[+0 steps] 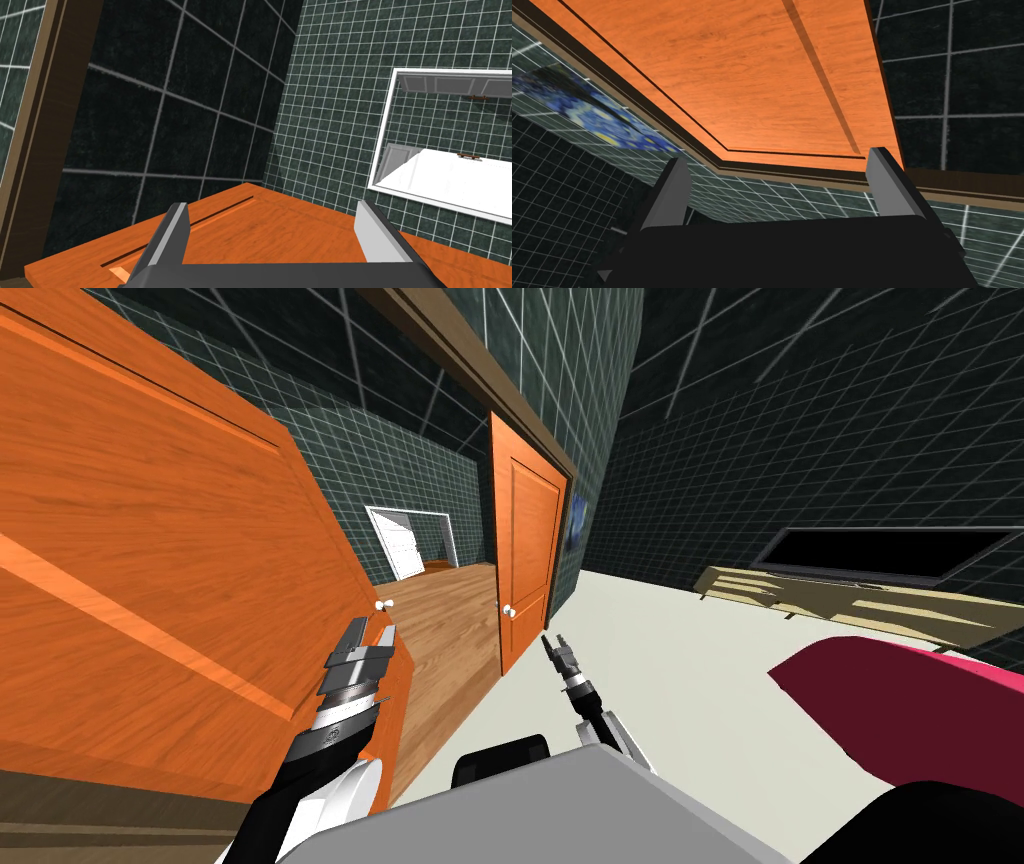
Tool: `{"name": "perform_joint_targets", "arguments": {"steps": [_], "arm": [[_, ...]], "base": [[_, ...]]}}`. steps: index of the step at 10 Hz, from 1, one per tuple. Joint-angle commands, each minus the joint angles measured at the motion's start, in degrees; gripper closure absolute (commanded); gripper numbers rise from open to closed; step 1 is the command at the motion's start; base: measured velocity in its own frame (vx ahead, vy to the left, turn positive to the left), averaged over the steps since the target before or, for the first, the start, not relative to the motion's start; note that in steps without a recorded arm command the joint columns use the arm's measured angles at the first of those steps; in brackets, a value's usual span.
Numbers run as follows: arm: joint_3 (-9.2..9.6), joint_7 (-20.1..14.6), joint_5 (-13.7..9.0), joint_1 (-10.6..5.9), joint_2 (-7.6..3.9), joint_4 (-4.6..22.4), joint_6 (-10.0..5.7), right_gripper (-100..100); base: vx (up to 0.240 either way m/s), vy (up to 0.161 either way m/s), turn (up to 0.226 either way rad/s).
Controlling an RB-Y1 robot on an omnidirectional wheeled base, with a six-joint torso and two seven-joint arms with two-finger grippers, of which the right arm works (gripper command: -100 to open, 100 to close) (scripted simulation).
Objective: Push the door open
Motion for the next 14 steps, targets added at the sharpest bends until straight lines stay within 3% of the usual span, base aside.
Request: {"name": "perform_joint_targets", "arguments": {"steps": [1, 14], "arm": [[0.01, 1.82, 1.17, -0.53, 0.15, 2.04, -0.65, -100], [0.38, 14.23, 9.61, -2.27, 2.33, 15.26, -5.84, -100]], "base": [[0.111, -0.082, 0.094], [0.079, -0.074, 0.111]]}}
